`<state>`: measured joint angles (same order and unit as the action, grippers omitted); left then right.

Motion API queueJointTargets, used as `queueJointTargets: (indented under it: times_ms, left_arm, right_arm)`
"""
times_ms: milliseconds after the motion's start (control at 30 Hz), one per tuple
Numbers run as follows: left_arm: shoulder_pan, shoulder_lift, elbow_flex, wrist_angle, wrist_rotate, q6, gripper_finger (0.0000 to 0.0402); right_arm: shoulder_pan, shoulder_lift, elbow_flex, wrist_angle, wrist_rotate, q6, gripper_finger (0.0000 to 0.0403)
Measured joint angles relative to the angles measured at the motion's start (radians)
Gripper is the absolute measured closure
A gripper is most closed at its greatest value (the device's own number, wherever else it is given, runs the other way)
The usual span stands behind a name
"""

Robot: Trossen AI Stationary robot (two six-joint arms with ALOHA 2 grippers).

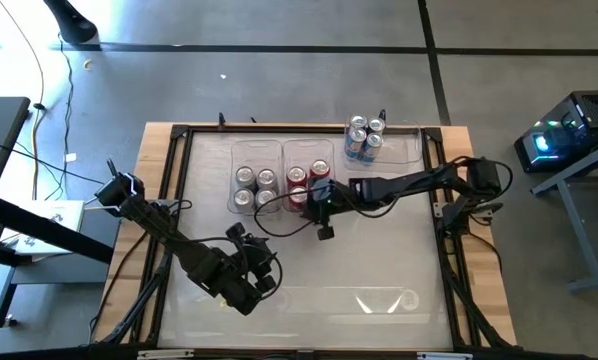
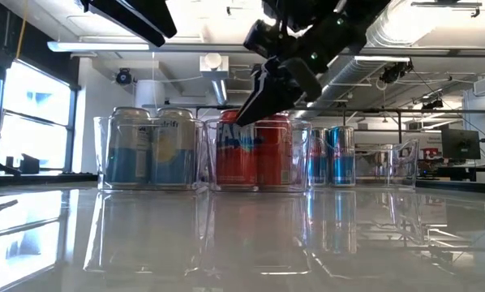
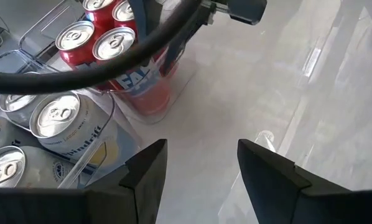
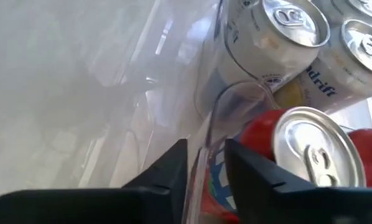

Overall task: Sort soda cans
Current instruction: Move the bottom right transparent bin to the top center of the table, aligned to the right of the top left transparent bin

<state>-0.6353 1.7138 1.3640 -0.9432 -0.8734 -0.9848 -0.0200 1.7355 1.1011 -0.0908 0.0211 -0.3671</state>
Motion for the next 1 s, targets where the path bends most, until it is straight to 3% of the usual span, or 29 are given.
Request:
queueJointTargets:
  times_ms: [233,667,867,1000]
  left_arm:
    - [0.0,0.0,0.0,0.004,0.011,0.0,0.0211]
    - [0.0,0.0,0.0,0.007,0.007,-0.005,0.0211]
    - [-0.002,0.0,0.0,0.006,-0.005,-0.006,0.0211]
    - [-0.009,0.0,0.0,0.006,-0.031,-0.009,0.0211]
  right_arm:
    - [0.004,-0.024,0.0,-0.052,-0.006,0.058,0.0239]
    - [0.007,-0.242,0.0,-0.406,0.034,0.191,0.0234]
    - [0.0,-0.336,-0.015,-0.621,0.235,0.281,0.0269]
    - [-0.032,-0.404,-0.168,-0.545,0.258,0.355,0.0315]
